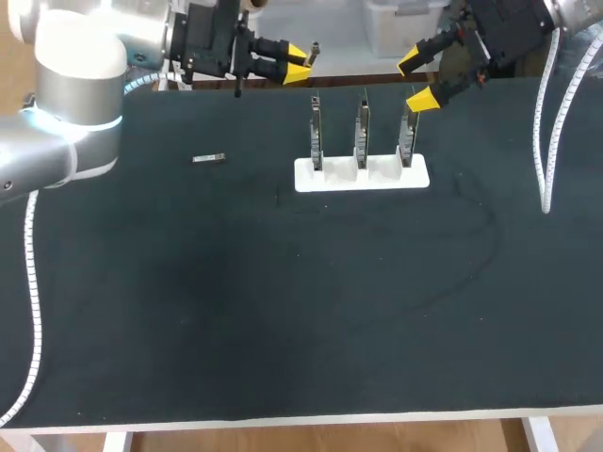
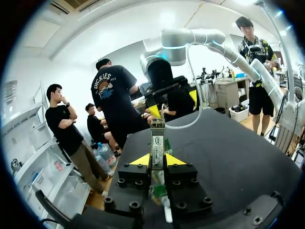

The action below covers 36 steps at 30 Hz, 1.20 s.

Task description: Pick up the optical module with the left hand, and insert it into the network port with the right hand.

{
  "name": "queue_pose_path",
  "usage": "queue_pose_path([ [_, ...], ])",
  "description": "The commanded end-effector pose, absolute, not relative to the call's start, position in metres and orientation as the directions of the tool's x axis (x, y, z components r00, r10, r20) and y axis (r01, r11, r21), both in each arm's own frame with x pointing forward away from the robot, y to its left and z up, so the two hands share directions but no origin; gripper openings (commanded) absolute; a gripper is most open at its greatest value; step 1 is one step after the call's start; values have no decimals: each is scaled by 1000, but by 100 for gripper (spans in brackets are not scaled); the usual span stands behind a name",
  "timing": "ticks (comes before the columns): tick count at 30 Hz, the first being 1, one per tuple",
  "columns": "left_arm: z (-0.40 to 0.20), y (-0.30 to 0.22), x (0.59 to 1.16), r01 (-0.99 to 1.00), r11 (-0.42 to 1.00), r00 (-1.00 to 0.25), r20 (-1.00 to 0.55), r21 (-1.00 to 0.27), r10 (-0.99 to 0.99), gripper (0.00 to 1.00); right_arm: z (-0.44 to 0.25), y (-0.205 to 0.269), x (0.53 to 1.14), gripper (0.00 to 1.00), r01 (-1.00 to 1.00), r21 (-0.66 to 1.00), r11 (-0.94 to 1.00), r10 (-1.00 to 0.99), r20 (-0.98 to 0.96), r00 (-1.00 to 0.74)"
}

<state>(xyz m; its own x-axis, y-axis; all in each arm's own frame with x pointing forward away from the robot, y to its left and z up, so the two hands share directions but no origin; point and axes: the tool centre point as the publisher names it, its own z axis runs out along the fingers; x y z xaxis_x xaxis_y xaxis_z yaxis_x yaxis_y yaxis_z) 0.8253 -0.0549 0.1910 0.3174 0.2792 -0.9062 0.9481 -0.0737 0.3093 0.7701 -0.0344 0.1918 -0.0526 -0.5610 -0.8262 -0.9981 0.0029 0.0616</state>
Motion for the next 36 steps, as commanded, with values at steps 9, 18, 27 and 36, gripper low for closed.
queue_pose_path([
  [9,183,-85,826,965,-103,261,-931,242,254,0,192,-34,771,100,-998,62,2,-561,-826,-53],
  [18,186,-88,819,977,-113,206,-938,181,277,0,192,-34,771,100,-998,62,2,-561,-826,-53],
  [27,190,-92,815,978,-115,201,-939,175,281,0,192,-34,771,100,-998,62,2,-561,-826,-53],
  [36,191,-93,815,975,-114,216,-939,192,266,0,192,-34,771,100,-998,62,2,-561,-826,-53],
])
